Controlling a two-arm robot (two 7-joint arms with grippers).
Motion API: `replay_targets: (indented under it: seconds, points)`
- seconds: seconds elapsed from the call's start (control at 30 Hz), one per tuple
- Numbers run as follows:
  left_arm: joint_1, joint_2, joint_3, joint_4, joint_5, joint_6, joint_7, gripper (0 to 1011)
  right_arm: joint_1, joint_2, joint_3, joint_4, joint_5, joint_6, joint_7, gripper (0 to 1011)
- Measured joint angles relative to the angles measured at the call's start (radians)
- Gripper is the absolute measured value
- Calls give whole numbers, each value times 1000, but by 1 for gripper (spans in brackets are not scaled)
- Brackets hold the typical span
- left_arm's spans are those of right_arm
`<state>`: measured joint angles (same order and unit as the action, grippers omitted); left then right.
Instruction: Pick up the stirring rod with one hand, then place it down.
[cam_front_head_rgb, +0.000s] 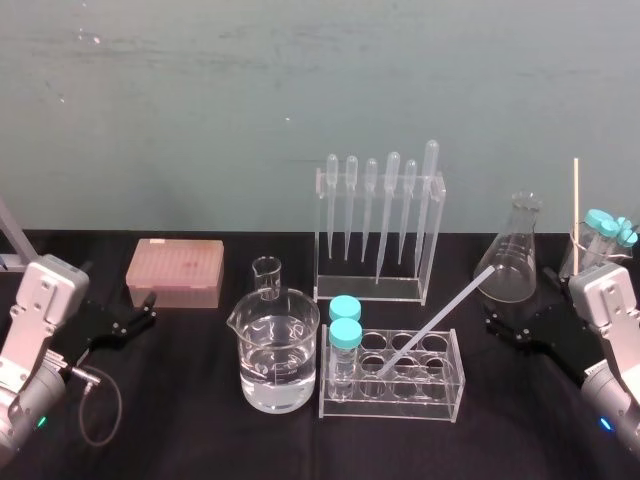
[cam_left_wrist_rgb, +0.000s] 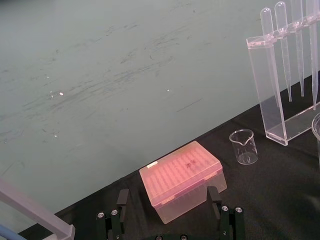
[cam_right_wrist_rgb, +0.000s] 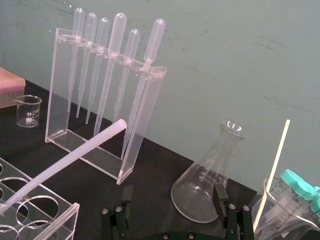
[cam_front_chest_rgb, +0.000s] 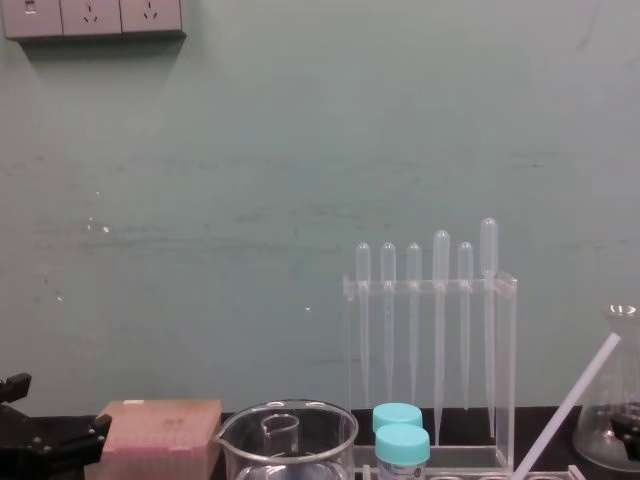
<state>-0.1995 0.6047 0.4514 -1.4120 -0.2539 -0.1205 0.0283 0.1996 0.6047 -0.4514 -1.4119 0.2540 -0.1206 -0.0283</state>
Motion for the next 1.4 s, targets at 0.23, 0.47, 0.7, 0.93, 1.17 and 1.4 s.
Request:
replay_targets:
  seconds: [0.23, 0.47, 0.7, 0.93, 1.17, 1.4]
  points:
    - [0, 0, 0, 0, 0, 0, 0, 1000, 0, 0, 0, 0, 0, 0, 0, 1004]
    - [0, 0, 0, 0, 0, 0, 0, 1000, 0, 0, 0, 0, 0, 0, 0, 1004]
    - [0, 0, 0, 0, 0, 0, 0, 1000, 0, 0, 0, 0, 0, 0, 0, 1004]
    - [0, 0, 0, 0, 0, 0, 0, 1000, 0, 0, 0, 0, 0, 0, 0, 1004]
    - [0, 0, 0, 0, 0, 0, 0, 1000, 0, 0, 0, 0, 0, 0, 0, 1004]
    - [0, 0, 0, 0, 0, 0, 0, 1000, 0, 0, 0, 0, 0, 0, 0, 1004]
